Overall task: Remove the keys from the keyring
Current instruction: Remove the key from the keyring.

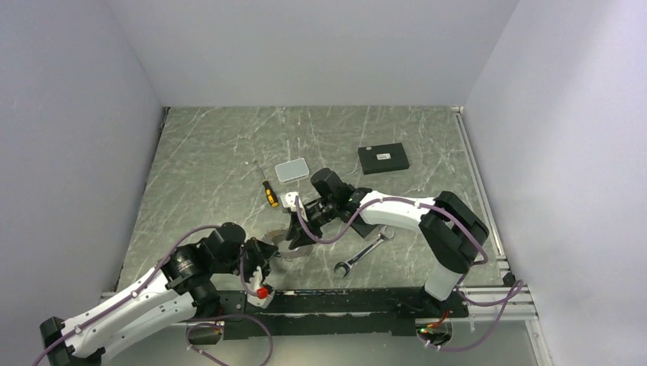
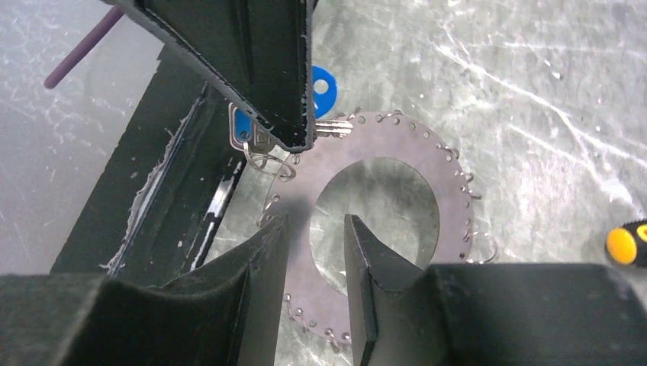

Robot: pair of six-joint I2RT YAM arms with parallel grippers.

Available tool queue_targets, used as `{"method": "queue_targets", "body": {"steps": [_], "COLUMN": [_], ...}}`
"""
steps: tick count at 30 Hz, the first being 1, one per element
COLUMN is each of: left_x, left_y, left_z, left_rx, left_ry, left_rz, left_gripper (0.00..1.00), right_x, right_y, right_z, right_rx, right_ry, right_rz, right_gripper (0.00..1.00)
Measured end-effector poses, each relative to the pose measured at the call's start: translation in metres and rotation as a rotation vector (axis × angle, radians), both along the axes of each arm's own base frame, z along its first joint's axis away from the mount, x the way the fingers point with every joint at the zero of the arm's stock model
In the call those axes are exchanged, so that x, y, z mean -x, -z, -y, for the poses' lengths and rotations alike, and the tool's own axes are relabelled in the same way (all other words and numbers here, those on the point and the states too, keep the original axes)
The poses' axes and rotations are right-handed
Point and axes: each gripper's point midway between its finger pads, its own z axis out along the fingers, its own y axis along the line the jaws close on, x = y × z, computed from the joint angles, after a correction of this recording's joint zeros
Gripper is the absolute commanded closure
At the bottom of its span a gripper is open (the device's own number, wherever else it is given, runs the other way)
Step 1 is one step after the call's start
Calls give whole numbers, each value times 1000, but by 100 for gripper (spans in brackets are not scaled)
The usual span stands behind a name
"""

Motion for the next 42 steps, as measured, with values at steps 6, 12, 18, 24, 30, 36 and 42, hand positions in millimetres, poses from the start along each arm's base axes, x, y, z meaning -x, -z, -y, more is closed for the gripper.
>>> {"method": "queue_targets", "body": {"steps": [6, 12, 18, 24, 30, 36, 42], "left_x": [6, 11, 16, 18, 21, 26, 32], "left_y": [-4, -5, -8, -7, -6, -12, -8], "left_z": [0, -3, -5, -7, -8, -10, -14], "left_rx": [12, 10, 18, 14, 12, 32, 4], "left_ry": [39, 72, 95, 102, 107, 147, 190], "left_rz": [21, 38, 52, 49, 47, 91, 105], "left_gripper": [100, 100, 100, 100, 100, 100, 100], "right_x": [11, 28, 44, 50, 50, 47, 38], "right_y": [-19, -20, -1, 3, -2, -8, -15], "right_z": [-9, -23, -22, -21, -22, -27, -37], "right_rx": [-29, -36, 8, 23, 19, 8, -5], "right_ry": [-121, -248, -346, -394, -408, -420, -436], "right_rz": [61, 117, 132, 148, 156, 177, 216], "right_gripper": [60, 59, 60, 62, 60, 58, 58]}}
